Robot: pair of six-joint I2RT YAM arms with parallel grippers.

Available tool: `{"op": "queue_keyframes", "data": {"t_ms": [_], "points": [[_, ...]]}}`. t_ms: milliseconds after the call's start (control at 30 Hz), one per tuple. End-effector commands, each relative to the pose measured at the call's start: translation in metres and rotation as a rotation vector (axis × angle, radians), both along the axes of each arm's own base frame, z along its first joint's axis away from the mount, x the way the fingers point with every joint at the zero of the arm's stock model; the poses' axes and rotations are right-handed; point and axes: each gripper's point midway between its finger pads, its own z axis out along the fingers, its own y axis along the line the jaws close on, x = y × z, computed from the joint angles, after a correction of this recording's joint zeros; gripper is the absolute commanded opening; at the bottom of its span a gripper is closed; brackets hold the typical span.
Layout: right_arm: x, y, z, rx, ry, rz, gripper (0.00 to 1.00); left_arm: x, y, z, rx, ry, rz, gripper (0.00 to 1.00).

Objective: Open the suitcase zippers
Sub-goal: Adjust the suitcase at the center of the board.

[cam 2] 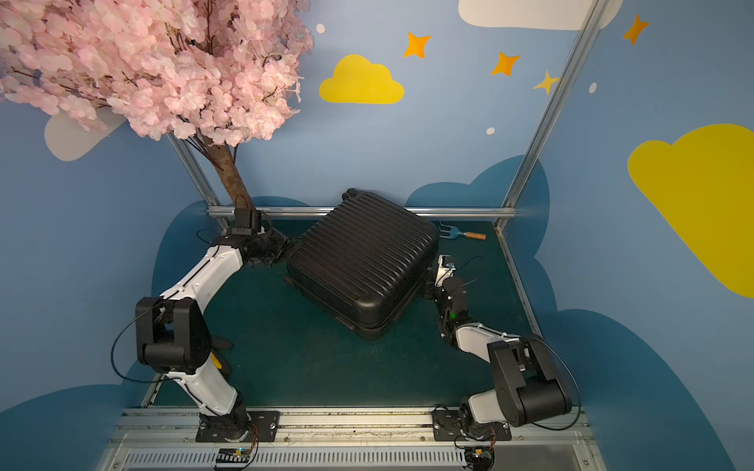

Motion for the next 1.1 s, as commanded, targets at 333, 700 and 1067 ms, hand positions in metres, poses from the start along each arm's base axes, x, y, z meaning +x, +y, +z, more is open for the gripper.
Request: {"op": "queue_keyframes", "data": {"t_ms": [333, 700, 1067], "points": [[-0.097, 0.053, 0.013, 0.023, 0.078, 0.178, 0.0, 0.099, -0.004, 0.013, 0.201, -0.031, -0.099, 0.5], [-0.152, 0.066, 0.009, -0.026, 0.123, 0.234, 0.0, 0.032, -0.005, 0.099, 0.393, -0.027, -0.105, 0.92], [-0.165, 0.079, 0.024, 0.001, 0.138, 0.319, 0.0, -0.134, -0.007, 0.07, 0.317, 0.013, -0.078, 0.89]]}}
